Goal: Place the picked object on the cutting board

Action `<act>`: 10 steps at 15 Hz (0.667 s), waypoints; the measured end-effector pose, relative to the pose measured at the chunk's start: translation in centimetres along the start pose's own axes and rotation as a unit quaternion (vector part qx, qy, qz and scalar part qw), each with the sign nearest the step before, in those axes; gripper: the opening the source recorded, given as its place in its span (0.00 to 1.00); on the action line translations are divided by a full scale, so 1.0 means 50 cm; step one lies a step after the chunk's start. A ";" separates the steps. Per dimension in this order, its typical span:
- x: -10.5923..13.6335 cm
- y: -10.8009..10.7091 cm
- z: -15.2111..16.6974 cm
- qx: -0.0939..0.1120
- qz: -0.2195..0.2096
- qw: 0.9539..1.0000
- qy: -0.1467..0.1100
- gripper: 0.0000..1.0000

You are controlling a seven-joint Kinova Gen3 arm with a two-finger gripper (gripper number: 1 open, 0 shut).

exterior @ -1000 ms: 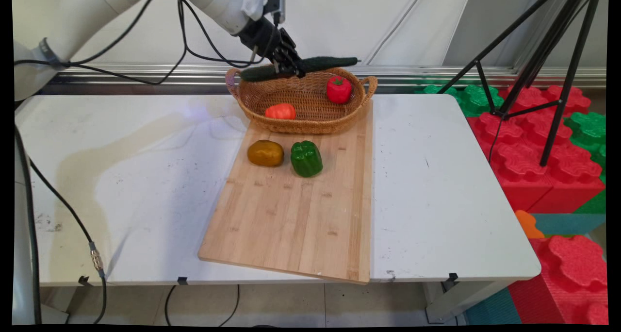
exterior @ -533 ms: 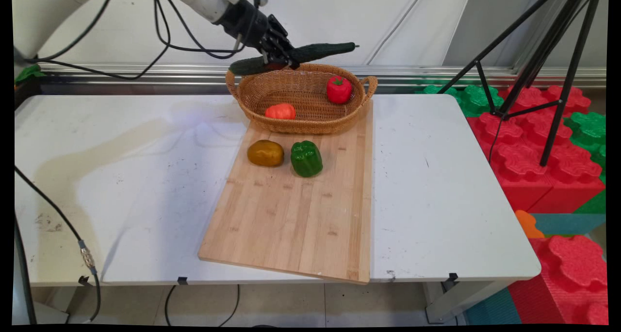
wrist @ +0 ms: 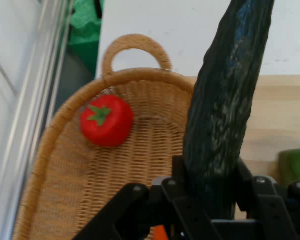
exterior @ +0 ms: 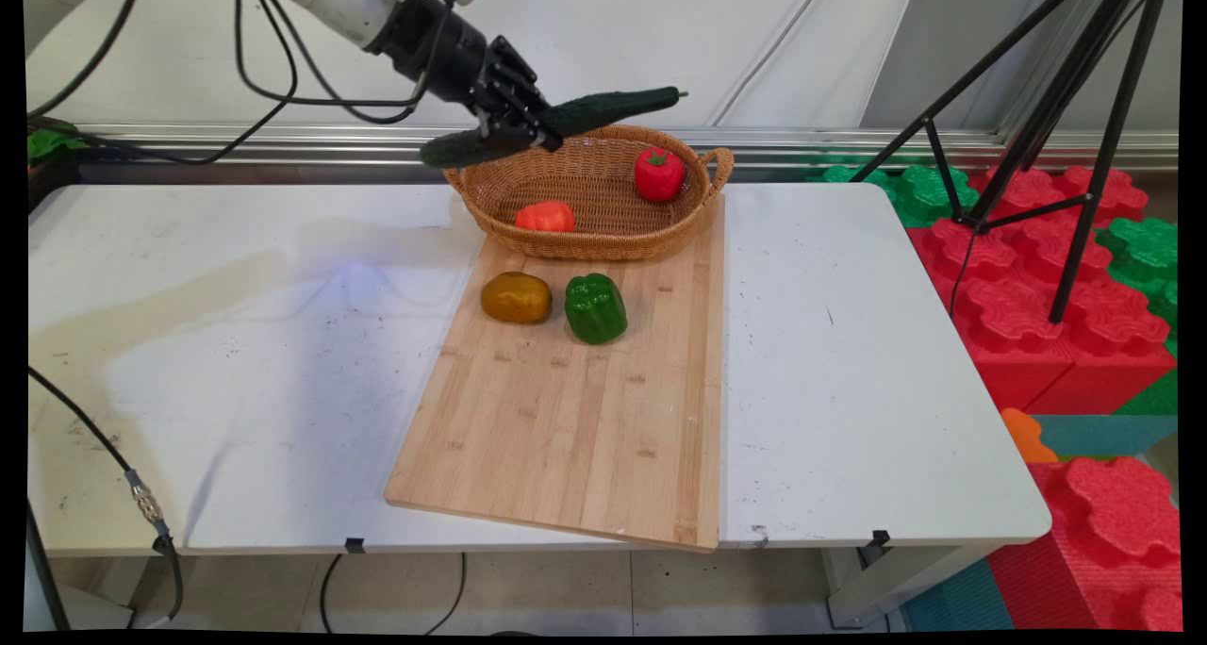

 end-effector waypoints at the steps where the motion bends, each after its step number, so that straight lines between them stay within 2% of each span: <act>1: 0.000 0.014 -0.006 -0.006 -0.003 1.000 0.000 0.00; 10: -0.018 0.143 -0.013 -0.060 -0.042 0.997 -0.014 0.00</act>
